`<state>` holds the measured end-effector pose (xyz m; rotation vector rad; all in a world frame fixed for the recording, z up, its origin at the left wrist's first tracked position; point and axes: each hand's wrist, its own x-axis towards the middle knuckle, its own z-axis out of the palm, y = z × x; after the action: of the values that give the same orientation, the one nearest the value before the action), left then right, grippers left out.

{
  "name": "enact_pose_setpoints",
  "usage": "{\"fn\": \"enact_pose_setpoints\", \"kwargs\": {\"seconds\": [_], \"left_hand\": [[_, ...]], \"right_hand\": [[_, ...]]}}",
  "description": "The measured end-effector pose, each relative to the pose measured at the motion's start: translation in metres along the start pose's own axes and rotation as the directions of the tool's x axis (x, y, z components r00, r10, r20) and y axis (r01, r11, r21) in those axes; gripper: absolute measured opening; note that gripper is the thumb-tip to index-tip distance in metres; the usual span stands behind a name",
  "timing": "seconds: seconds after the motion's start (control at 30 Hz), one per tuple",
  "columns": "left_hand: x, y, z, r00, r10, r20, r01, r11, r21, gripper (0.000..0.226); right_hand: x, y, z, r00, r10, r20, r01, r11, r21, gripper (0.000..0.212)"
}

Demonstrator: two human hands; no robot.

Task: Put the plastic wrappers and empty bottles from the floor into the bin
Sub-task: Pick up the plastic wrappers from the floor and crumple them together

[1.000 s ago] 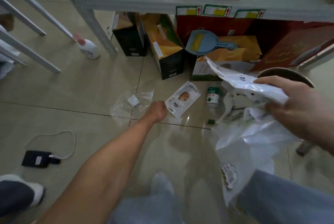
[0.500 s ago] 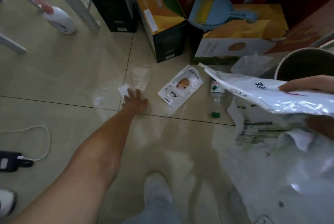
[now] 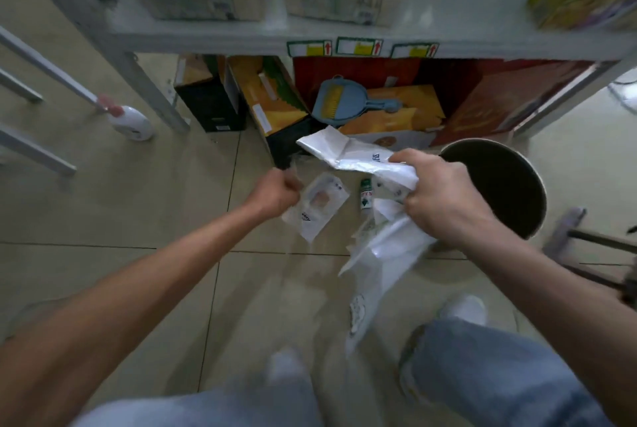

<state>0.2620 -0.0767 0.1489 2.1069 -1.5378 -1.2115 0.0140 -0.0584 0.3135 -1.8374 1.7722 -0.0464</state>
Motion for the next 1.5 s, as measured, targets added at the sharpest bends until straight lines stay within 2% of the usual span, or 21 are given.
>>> {"fn": "enact_pose_setpoints", "kwargs": {"seconds": [0.1, 0.17, 0.23, 0.33, 0.43, 0.5, 0.6, 0.67, 0.77, 0.83, 0.93, 1.07, 1.1, 1.17, 1.2, 1.27, 1.3, 1.37, 1.43, 1.5], "left_hand": [[-0.058, 0.049, 0.000, 0.990, 0.135, -0.029, -0.138, 0.966, -0.221, 0.031], [-0.099, 0.079, 0.006, 0.982, 0.159, -0.099, -0.185, 0.900, -0.393, 0.038], [-0.123, 0.098, 0.012, 0.977, 0.170, -0.128, -0.211, 0.845, -0.492, 0.043], [-0.139, 0.113, 0.011, 0.988, 0.089, -0.127, -0.147, 0.800, -0.582, 0.039], [-0.148, 0.130, 0.012, 0.991, 0.038, -0.130, -0.109, 0.793, -0.600, 0.033], [-0.150, 0.140, 0.014, 0.996, -0.010, -0.092, -0.052, 0.761, -0.647, 0.033], [-0.152, 0.148, 0.012, 0.999, -0.043, -0.007, 0.023, 0.650, -0.760, 0.049], [-0.153, 0.154, 0.009, 0.998, -0.054, 0.035, 0.058, 0.526, -0.849, 0.061], [-0.154, 0.163, 0.007, 0.998, -0.002, 0.067, 0.062, 0.387, -0.920, 0.072], [-0.154, 0.168, 0.008, 0.993, 0.063, 0.099, 0.068, 0.379, -0.923, 0.073], [-0.152, 0.166, 0.012, 0.980, 0.131, 0.151, 0.080, 0.438, -0.896, 0.069], [-0.141, 0.152, 0.014, 0.989, 0.064, 0.131, 0.086, 0.467, -0.880, 0.053], [-0.136, 0.144, 0.015, 0.996, 0.031, 0.080, 0.051, 0.536, -0.843, 0.045], [-0.125, 0.118, 0.019, 0.999, 0.017, -0.042, -0.039, 0.793, -0.608, 0.031], [-0.118, 0.100, 0.022, 0.998, 0.027, -0.054, -0.048, 0.899, -0.436, 0.027], [-0.101, 0.061, 0.028, 1.000, 0.012, 0.029, -0.010, 0.998, -0.068, 0.022], [-0.090, 0.041, 0.030, 0.996, -0.012, 0.088, -0.001, 0.988, 0.153, 0.021], [-0.065, 0.003, 0.038, 0.971, -0.118, 0.209, -0.008, 0.855, 0.518, 0.028], [-0.040, -0.026, 0.050, 0.946, -0.190, 0.264, -0.019, 0.779, 0.627, 0.036], [-0.011, -0.047, 0.069, 0.950, -0.200, 0.238, 0.031, 0.821, 0.569, 0.040]], "right_hand": [[-0.010, -0.015, 0.003, 0.999, -0.041, -0.027, 0.041, 0.999, 0.014, 0.065], [-0.017, -0.021, 0.003, 0.996, -0.081, -0.027, 0.082, 0.996, 0.034, 0.066], [-0.021, -0.023, 0.003, 0.994, -0.106, -0.014, 0.107, 0.993, 0.057, 0.066], [-0.023, -0.019, -0.003, 0.993, -0.113, 0.039, 0.109, 0.989, 0.103, 0.068], [-0.027, -0.013, -0.009, 0.987, -0.104, 0.126, 0.083, 0.983, 0.161, 0.074], [-0.029, -0.008, -0.011, 0.988, -0.096, 0.124, 0.071, 0.978, 0.196, 0.073], [-0.031, -0.004, -0.017, 0.991, -0.095, 0.089, 0.070, 0.965, 0.253, 0.065], [-0.034, -0.003, -0.026, 0.993, -0.100, 0.064, 0.074, 0.942, 0.327, 0.058], [-0.038, -0.002, -0.039, 0.997, -0.078, 0.018, 0.062, 0.897, 0.438, 0.054], [-0.039, 0.000, -0.040, 0.998, -0.058, 0.002, 0.051, 0.886, 0.462, 0.052], [-0.036, 0.003, -0.039, 0.999, -0.035, -0.002, 0.033, 0.909, 0.416, 0.055], [-0.030, 0.002, -0.043, 0.999, -0.040, 0.019, 0.032, 0.955, 0.295, 0.062], [-0.030, -0.001, -0.043, 0.999, -0.039, 0.022, 0.032, 0.968, 0.248, 0.064], [-0.029, -0.007, -0.042, 0.999, -0.033, 0.023, 0.029, 0.988, 0.153, 0.063], [-0.028, -0.010, -0.042, 0.999, -0.028, 0.026, 0.025, 0.993, 0.115, 0.064], [-0.029, -0.013, -0.042, 0.999, -0.010, 0.037, 0.008, 0.999, 0.048, 0.065], [-0.028, -0.013, -0.041, 0.999, 0.004, 0.045, -0.004, 1.000, 0.011, 0.065], [-0.025, -0.011, -0.037, 0.996, 0.028, 0.082, -0.024, 0.998, -0.058, 0.066], [-0.019, -0.006, -0.035, 0.993, 0.040, 0.110, -0.029, 0.994, -0.106, 0.069], [-0.011, -0.001, -0.034, 0.989, 0.060, 0.132, -0.045, 0.992, -0.116, 0.071]]}}
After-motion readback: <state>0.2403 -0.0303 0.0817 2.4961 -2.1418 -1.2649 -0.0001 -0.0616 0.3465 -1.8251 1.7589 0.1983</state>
